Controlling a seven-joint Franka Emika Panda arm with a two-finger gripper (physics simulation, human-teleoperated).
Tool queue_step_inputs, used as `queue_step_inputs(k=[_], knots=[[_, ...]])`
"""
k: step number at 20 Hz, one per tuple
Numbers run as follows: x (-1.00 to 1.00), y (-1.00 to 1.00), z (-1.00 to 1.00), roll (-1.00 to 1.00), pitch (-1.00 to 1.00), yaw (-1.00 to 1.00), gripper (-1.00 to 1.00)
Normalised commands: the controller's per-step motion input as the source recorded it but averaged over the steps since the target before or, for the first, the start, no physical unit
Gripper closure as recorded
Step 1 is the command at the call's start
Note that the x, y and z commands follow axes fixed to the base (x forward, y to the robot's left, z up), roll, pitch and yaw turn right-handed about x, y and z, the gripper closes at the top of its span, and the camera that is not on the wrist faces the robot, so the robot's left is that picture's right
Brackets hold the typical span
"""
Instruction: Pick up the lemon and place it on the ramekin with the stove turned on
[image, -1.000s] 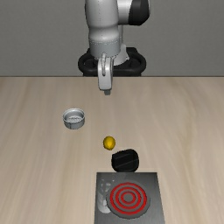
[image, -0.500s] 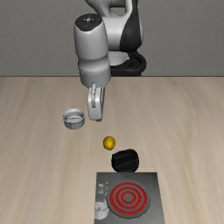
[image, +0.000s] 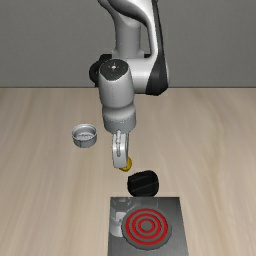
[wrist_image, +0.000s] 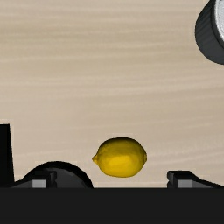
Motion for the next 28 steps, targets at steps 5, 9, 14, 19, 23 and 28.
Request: queue_step_inputs(k=[5,9,14,19,23,28], knots=[[0.00,0.20,-0.80,0.00,0.00,0.00,-1.00],[0.00,0.00,-0.25,0.00,0.00,0.00,1.00],[0.00,0.00,0.00,0.00,0.00,0.00,1.00],[0.00,0.00,0.00,0.00,0.00,0.00,1.00],[0.00,0.00,1.00,0.00,0.00,0.00,1.00],[-0.20,0.00,0.80,0.00,0.00,0.00,1.00]])
